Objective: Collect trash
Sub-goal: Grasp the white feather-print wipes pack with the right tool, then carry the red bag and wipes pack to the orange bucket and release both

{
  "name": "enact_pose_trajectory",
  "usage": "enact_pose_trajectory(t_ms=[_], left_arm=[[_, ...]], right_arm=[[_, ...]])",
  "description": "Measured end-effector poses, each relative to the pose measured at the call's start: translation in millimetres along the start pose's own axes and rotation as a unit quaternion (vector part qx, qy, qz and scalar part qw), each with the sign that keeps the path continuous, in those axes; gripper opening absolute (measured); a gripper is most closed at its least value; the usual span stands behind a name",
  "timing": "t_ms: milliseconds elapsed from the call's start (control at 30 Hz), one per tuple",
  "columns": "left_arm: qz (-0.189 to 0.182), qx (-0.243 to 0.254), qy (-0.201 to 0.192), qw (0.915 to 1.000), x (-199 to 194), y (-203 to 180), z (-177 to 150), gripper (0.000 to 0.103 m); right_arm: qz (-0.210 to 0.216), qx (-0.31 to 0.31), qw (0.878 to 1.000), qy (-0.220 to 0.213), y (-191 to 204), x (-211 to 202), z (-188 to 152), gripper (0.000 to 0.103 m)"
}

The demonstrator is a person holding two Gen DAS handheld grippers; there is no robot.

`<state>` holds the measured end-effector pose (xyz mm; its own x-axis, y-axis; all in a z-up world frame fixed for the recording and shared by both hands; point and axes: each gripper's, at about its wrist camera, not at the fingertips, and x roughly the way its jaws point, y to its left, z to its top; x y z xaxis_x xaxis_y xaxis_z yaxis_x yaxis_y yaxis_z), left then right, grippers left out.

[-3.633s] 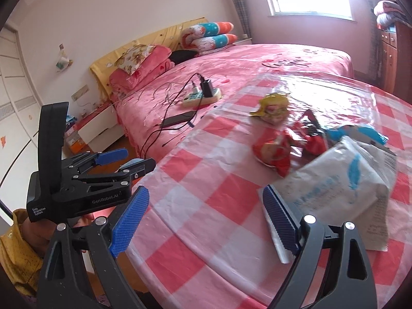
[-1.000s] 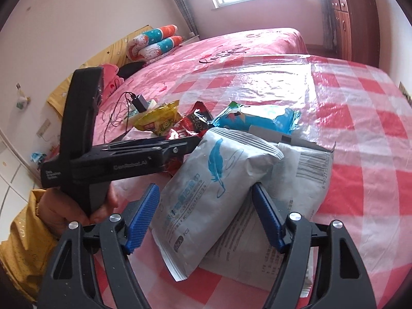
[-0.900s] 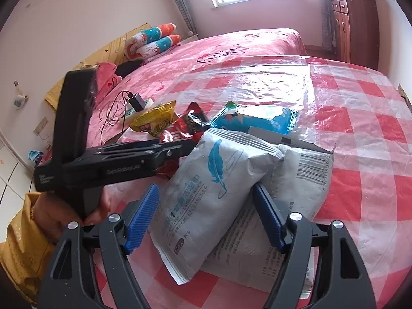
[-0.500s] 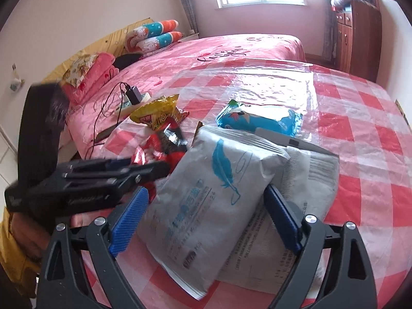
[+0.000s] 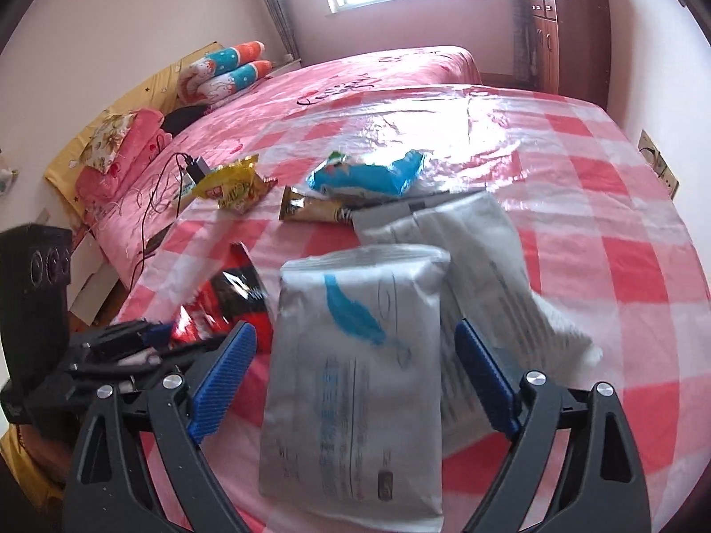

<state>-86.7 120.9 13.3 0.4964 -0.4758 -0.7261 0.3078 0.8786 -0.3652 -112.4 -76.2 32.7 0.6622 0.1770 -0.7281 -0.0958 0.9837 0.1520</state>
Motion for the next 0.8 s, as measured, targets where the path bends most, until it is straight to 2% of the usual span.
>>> enact_pose_trajectory(t_ms=[133, 233, 400, 500, 800], left_arm=[[0.023, -0.006, -0.007, 0.9997, -10, 8, -7, 0.051], [0.025, -0.014, -0.01, 0.9995, -17, 13, -11, 0.051], [0.026, -0.022, -0.015, 0.9993, -25, 16, -18, 0.051], [0.029, -0.022, -0.018, 0.9992, -30, 17, -23, 0.051], [0.033, -0.036, -0.028, 0.9984, -47, 30, -39, 0.051]], right_arm=[[-0.003, -0.009, 1.0, 0.009, 11, 3, -8, 0.09], [-0.009, -0.027, 0.999, 0.017, 21, 10, -13, 0.09], [-0.044, -0.072, 0.996, 0.029, 39, 20, -18, 0.09], [-0.056, -0.087, 0.994, 0.042, 44, 26, -20, 0.082], [-0.036, -0.09, 0.995, 0.038, 42, 22, -24, 0.076]])
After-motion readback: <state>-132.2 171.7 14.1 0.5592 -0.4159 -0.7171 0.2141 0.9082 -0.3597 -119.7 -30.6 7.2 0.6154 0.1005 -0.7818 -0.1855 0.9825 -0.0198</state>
